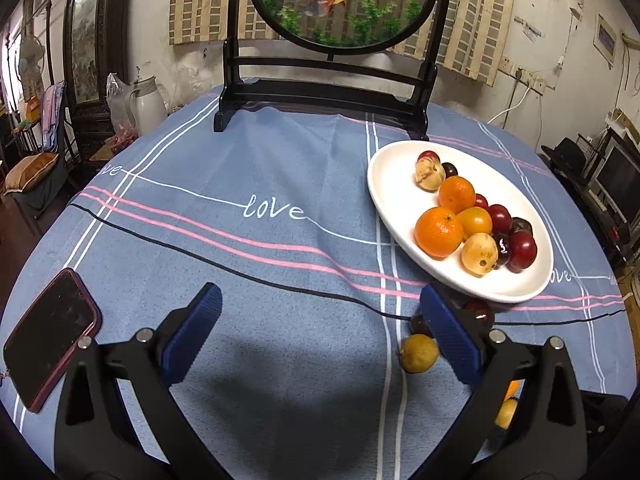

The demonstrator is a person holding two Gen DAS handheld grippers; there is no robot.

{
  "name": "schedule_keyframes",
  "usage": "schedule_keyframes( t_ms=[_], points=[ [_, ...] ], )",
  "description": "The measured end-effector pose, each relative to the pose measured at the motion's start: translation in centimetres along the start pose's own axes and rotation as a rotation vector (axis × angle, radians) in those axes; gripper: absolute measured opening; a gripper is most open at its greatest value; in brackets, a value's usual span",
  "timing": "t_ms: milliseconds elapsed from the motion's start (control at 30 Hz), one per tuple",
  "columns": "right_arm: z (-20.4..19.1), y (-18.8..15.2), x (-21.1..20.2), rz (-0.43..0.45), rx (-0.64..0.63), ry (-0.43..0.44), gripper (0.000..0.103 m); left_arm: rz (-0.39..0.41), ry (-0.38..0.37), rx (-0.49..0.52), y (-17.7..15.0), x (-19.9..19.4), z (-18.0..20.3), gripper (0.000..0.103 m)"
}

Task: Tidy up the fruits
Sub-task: 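Grasp a pale yellow fruit with the right gripper while the left gripper grasps a small yellow fruit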

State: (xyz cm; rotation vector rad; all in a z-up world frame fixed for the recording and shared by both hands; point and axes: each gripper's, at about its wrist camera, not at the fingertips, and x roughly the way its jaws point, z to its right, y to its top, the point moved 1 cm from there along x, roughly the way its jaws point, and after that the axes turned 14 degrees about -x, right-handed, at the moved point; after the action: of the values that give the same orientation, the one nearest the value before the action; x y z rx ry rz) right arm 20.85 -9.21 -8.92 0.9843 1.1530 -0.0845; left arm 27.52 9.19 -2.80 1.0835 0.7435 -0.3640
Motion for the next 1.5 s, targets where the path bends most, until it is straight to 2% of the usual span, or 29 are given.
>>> schedule_keyframes(
  t_ms=[100,167,233,300,367,433,567,900,933,1000,1067,1200,1267,1333,1500],
  points=[
    [1.1,0.1,-1.1,0.035,0.062,0.045,0.026,-0.019,-0.013,0.048,-0.3,0.4,0.4,0.101],
    [1.8,0.1,-2.0,0.067,0.097,0.037,0.026,-0.059,-0.064,0.129,-1.1,0.7,1.3,0.100],
    [2.3,0.2,-2.5,0.086,0.114,0.024,0.026,-0.054,-0.081,0.203,-1.9,0.7,2.1,0.090],
    [2.8,0.0,-2.7,0.089,0.140,0.016,0.026,-0.077,-0.109,0.277,-2.8,0.9,3.1,0.065],
    [3.3,-0.1,-2.6,0.081,0.161,0.016,0.026,-0.135,-0.157,0.326,-3.7,1.3,3.8,0.052],
    [3.5,-0.2,-2.5,0.077,0.174,0.019,0.026,-0.157,-0.166,0.376,-4.5,1.6,4.3,0.047],
    [3.4,-0.2,-2.8,0.088,0.168,0.016,0.026,-0.182,-0.191,0.398,-5.0,1.9,4.6,0.046],
    [3.3,-0.2,-2.9,0.090,0.164,0.007,0.026,-0.175,-0.172,0.417,-5.8,2.9,5.0,0.044],
    [3.3,-0.2,-2.9,0.090,0.165,0.006,0.026,-0.179,-0.174,0.413,-5.7,2.9,5.0,0.043],
    [3.3,-0.2,-2.9,0.088,0.165,0.004,0.026,-0.199,-0.191,0.403,-5.7,3.1,4.9,0.032],
    [3.3,-0.2,-2.9,0.084,0.166,-0.001,0.026,-0.203,-0.182,0.404,-5.7,3.4,4.9,0.029],
    [3.5,-0.3,-2.8,0.080,0.172,-0.004,0.026,-0.213,-0.172,0.407,-5.6,3.1,4.8,0.029],
    [3.6,-0.2,-2.8,0.086,0.171,-0.010,0.026,-0.189,-0.170,0.402,-5.2,2.4,4.6,0.029],
    [3.6,-0.1,-2.9,0.106,0.169,-0.019,0.026,-0.169,-0.212,0.367,-4.4,1.3,4.3,0.029],
    [5.7,1.5,-4.0,0.244,0.209,-0.072,0.026,-0.173,-0.364,0.284,-2.5,0.0,5.5,0.029]
  ],
)
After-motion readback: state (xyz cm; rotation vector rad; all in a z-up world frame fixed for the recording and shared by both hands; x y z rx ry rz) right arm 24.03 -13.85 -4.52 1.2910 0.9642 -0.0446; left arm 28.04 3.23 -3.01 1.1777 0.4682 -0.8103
